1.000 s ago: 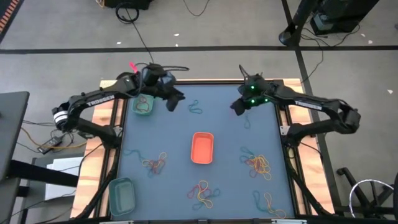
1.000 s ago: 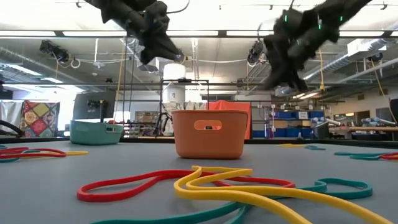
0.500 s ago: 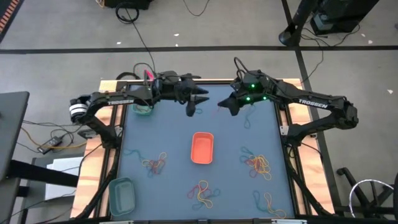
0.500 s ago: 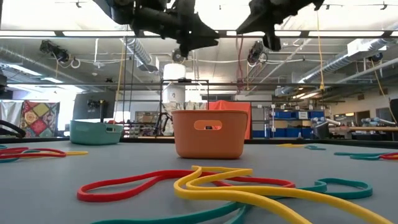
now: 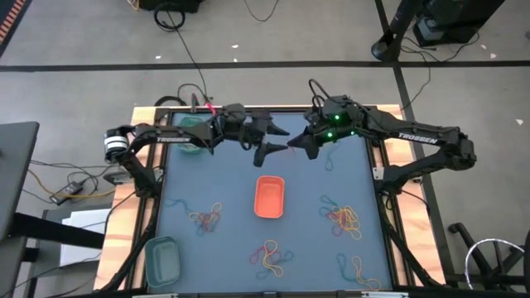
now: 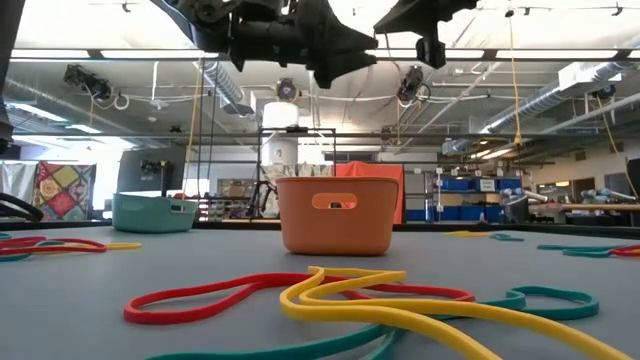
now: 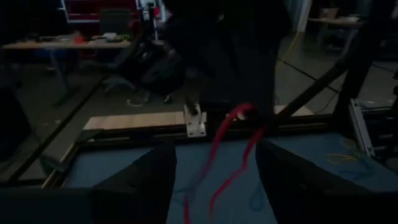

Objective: Sort rubber bands into baskets
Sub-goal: Put the red rubber band into the green bin

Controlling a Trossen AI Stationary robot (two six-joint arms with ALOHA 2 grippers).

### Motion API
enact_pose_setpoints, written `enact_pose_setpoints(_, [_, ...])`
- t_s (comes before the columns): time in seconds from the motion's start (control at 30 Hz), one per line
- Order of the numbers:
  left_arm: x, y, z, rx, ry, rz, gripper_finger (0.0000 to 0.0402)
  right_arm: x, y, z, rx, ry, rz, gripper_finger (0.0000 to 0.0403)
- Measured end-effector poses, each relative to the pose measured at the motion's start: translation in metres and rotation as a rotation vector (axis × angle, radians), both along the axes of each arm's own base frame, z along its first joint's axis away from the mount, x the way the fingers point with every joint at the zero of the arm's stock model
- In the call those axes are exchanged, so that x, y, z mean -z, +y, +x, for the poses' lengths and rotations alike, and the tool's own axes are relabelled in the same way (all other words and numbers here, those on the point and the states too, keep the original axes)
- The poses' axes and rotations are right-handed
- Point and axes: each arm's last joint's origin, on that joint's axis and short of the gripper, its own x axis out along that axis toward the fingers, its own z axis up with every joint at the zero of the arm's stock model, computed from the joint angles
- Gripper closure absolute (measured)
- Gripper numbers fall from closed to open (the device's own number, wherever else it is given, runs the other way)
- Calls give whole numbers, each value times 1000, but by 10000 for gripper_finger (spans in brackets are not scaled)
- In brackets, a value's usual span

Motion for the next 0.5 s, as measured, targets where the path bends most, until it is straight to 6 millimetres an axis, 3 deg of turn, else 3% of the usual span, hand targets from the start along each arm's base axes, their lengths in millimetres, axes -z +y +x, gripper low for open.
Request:
enact_pose_setpoints(0.23, [3,-4,4,25,-10,2,236,2,0,2,0,6,7,401])
enact_pose_setpoints(0.5, [4,-3,4,24,-9,-6,382,2,1,3,3,6,11,401])
